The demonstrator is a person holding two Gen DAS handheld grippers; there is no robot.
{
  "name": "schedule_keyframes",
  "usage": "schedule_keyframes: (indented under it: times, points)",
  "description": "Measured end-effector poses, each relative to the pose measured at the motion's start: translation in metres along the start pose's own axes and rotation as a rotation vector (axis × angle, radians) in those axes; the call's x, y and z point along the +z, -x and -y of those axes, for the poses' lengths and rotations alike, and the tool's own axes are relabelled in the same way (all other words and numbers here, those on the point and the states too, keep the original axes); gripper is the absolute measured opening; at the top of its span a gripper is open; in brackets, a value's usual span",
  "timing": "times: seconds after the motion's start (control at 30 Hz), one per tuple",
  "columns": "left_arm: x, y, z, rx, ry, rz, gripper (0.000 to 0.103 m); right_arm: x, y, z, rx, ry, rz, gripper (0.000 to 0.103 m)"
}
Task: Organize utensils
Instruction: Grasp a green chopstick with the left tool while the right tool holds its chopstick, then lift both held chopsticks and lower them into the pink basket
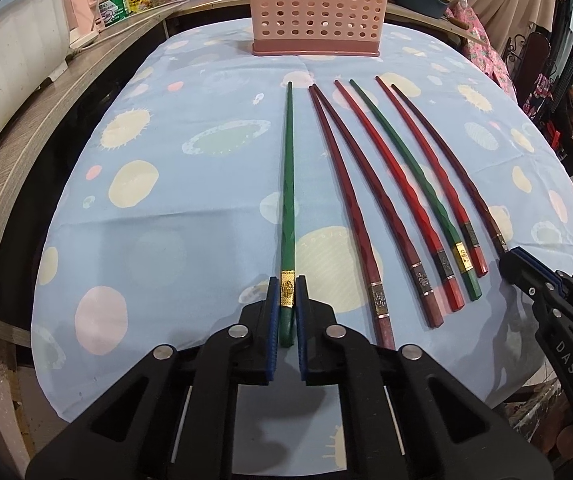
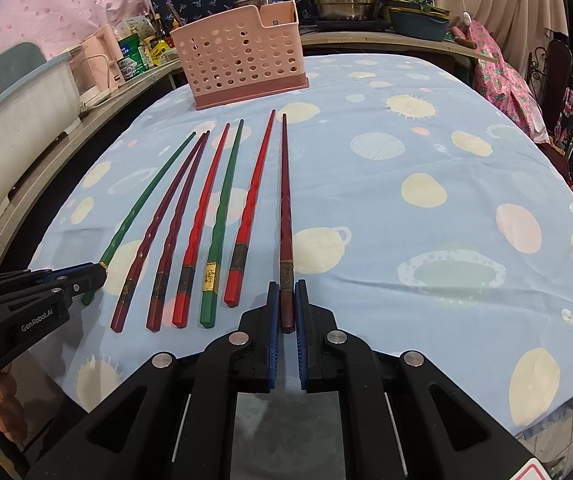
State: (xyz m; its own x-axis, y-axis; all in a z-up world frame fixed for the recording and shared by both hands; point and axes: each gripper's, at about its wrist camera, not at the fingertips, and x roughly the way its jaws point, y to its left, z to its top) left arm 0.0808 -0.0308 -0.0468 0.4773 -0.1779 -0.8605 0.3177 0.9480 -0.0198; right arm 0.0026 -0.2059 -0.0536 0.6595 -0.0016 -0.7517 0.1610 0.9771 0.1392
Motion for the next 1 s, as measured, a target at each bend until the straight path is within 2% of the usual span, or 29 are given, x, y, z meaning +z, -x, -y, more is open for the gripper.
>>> schedule_keyframes:
  times: [0.23, 0.43, 0.7, 1.0]
  points:
    - [0.012, 0.026, -0.008, -0.01, 0.019, 0.016, 0.007, 0.024, 0.03, -0.003, 0.005, -0.003, 0.057, 0.007]
    - [0.046, 0.067, -0.022, -0.017, 0.055, 0.09, 0.007, 0.071, 0.066, 0.002, 0.014, -0.022, 0.153, 0.007]
    - [0.114, 0.109, -0.042, -0.017, 0.101, 0.209, 0.007, 0.155, 0.097, 0.01, 0.043, -0.04, 0.286, 0.007]
    - [0.205, 0.127, -0.059, -0.053, 0.134, 0.291, 0.007, 0.239, 0.097, 0.006, 0.079, -0.041, 0.367, 0.007]
